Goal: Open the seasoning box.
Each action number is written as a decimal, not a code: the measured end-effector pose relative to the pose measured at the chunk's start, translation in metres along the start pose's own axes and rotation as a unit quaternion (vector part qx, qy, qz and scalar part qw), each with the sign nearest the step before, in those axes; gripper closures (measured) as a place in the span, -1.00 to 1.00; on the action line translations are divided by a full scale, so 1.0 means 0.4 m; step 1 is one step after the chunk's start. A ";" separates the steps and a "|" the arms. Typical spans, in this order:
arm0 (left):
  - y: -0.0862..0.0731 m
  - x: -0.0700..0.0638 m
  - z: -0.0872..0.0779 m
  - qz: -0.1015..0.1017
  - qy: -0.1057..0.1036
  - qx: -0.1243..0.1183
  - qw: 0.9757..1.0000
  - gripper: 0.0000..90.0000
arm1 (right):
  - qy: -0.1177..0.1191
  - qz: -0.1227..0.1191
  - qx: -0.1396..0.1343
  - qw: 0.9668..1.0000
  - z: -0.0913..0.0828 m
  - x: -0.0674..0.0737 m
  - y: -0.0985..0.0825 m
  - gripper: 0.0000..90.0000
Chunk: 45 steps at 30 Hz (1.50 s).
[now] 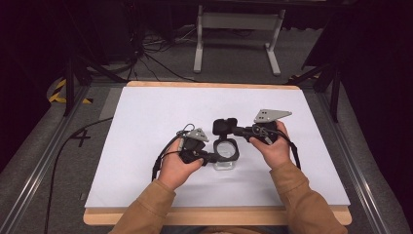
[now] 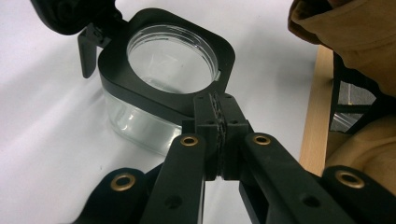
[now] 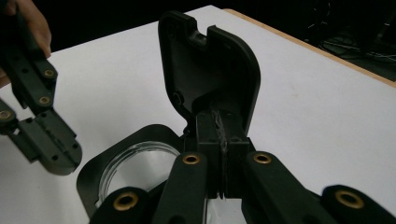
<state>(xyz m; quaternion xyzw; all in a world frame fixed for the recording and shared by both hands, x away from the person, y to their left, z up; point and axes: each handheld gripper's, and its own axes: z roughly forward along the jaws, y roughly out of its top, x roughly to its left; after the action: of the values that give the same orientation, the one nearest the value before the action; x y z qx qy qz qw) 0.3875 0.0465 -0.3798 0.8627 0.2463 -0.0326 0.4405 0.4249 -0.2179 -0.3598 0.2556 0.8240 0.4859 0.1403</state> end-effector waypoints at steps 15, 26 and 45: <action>-0.003 0.028 -0.071 0.012 0.099 0.023 0.995 0.67 | -0.020 0.005 0.057 0.998 -0.071 0.005 -0.065 1.00; -0.028 0.090 -0.144 -0.019 0.113 0.042 0.993 0.53 | -0.053 0.014 0.072 0.996 -0.116 -0.027 -0.088 0.94; -0.135 0.229 -0.253 -0.100 0.145 0.053 0.983 0.23 | -0.146 0.101 0.090 0.980 -0.254 -0.174 -0.174 0.64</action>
<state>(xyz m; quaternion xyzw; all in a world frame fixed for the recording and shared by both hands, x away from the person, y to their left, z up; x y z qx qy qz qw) 0.4270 0.1878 -0.3832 0.8513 0.3906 0.0362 0.3484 0.4143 -0.3585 -0.3723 0.4174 0.8050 0.3784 0.1861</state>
